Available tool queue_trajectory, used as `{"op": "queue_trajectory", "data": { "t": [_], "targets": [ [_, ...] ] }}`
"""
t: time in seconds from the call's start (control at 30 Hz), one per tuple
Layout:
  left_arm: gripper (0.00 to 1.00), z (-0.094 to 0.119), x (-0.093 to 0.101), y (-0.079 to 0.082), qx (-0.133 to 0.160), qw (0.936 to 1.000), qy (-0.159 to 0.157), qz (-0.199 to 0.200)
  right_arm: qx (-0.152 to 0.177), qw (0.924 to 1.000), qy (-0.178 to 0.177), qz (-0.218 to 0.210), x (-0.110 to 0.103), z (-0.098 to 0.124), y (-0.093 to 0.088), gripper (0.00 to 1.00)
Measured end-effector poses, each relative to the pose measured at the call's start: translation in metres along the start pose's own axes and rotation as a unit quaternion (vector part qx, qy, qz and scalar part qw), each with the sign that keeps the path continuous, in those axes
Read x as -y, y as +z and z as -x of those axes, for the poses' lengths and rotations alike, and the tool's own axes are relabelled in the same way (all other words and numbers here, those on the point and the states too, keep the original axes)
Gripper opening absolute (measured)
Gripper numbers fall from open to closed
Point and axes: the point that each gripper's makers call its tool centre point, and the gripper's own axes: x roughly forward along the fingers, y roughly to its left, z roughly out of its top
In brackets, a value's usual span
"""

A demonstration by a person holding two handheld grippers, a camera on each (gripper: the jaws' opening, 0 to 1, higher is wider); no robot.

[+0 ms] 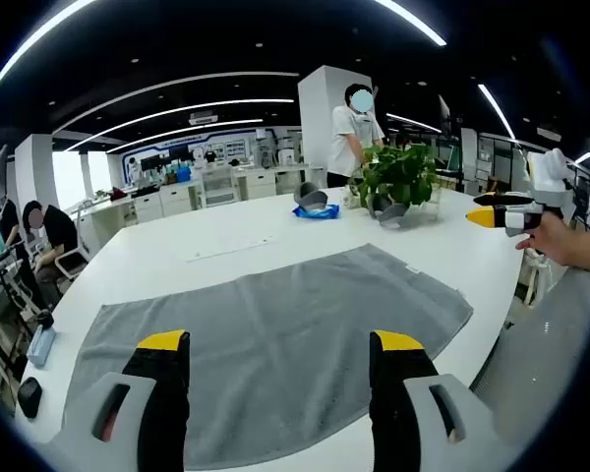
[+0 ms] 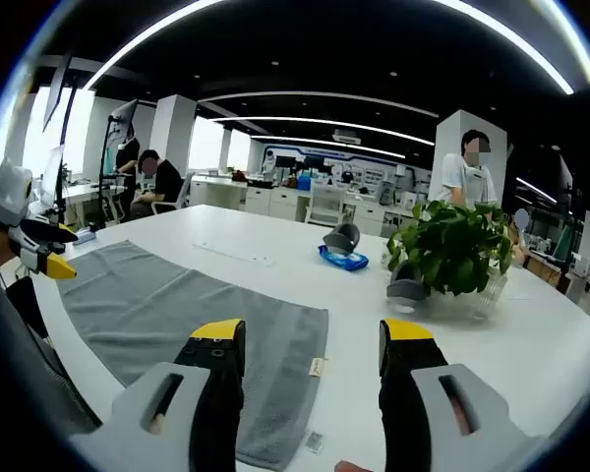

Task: Fold the towel on the table until its edges align and the towel forms a compact rectangular stack.

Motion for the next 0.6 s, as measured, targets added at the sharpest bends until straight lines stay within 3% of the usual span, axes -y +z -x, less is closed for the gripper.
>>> {"op": "queue_trajectory", "data": {
  "t": [0.6],
  "targets": [
    [0.74, 0.0008, -0.0049, -0.0035, -0.009, 0.9999, 0.009, 0.007, -0.009, 0.9999, 0.006, -0.001, -0.0035, -0.0011, -0.0034, 0.51]
  ]
}}
